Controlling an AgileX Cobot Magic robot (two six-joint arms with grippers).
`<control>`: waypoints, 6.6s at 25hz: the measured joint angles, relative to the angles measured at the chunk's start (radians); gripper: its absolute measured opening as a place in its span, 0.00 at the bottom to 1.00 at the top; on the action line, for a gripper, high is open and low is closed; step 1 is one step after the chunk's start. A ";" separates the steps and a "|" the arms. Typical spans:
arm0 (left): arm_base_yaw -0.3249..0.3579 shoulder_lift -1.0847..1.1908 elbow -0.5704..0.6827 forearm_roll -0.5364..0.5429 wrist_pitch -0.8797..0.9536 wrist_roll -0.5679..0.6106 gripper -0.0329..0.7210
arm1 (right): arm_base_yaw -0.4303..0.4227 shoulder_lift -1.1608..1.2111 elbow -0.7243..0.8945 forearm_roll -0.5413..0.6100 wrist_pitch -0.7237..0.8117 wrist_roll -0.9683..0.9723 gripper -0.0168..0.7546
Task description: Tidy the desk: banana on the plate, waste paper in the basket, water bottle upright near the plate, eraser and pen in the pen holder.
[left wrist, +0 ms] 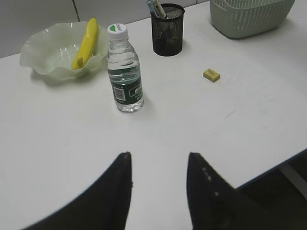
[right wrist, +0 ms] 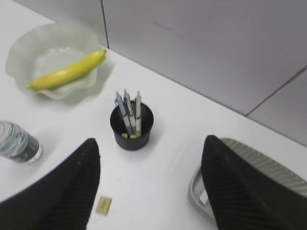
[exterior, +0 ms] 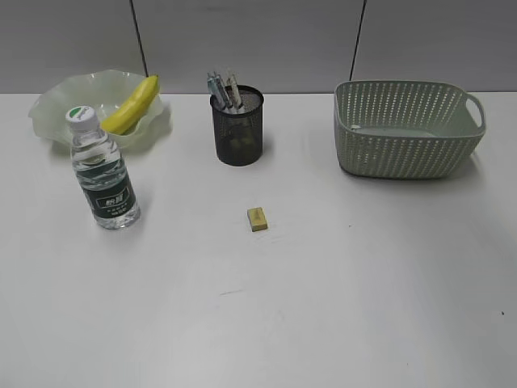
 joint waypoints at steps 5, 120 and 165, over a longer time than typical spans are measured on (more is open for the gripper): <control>0.000 0.000 0.000 0.000 0.000 0.000 0.43 | 0.000 -0.243 0.381 -0.059 0.000 0.044 0.70; -0.157 2.367 -1.852 0.014 0.160 -0.577 0.29 | 0.001 -1.910 1.831 0.023 -0.170 0.035 0.68; -0.076 2.159 -1.865 0.162 0.158 -0.417 0.62 | 0.001 -1.910 1.831 0.023 -0.170 0.034 0.68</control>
